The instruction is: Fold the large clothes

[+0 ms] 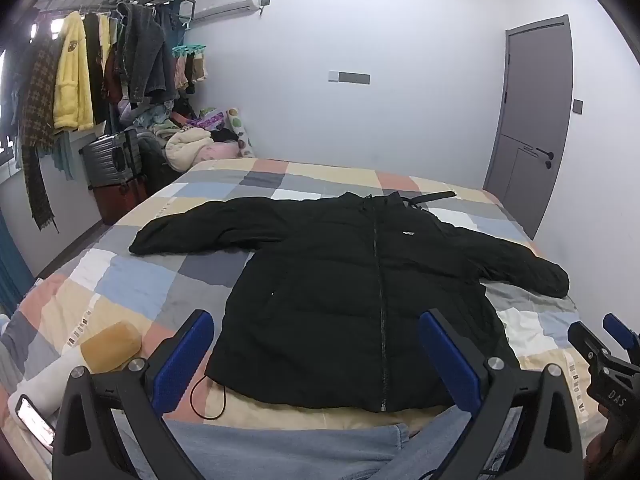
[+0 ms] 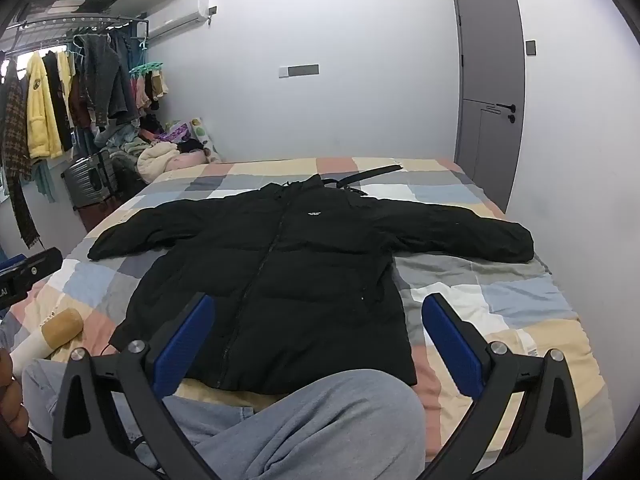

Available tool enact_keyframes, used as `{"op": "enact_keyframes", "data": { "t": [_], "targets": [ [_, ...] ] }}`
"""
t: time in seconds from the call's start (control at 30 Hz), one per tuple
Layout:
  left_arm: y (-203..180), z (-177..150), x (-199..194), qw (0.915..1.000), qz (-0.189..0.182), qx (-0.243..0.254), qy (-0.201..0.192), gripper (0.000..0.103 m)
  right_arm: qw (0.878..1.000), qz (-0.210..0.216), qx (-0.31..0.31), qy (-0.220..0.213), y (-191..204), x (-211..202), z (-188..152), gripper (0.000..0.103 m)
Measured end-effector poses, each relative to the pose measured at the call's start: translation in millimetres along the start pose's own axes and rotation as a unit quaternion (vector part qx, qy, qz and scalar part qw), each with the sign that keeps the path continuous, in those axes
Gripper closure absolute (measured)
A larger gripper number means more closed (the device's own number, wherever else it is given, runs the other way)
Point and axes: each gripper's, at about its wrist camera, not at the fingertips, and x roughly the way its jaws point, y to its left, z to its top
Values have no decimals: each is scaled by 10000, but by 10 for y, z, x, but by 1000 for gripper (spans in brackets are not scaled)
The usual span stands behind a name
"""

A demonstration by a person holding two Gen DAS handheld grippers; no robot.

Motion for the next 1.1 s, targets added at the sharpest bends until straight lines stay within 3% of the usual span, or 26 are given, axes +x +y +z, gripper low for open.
{"op": "enact_keyframes", "data": {
  "t": [0.17,0.4,1.1],
  "targets": [
    [-94,-36,-2,9998,57,166,6,0,10000,64,17,-2,43,-11,-6,0],
    [-43,-4,15,9999,-13,110,66,0,9999,31,122,13,-208,-40,21,0],
    [-58,0,-13,10000,1,59,47,0,9999,-60,161,16,-104,1,-1,0]
  ]
}}
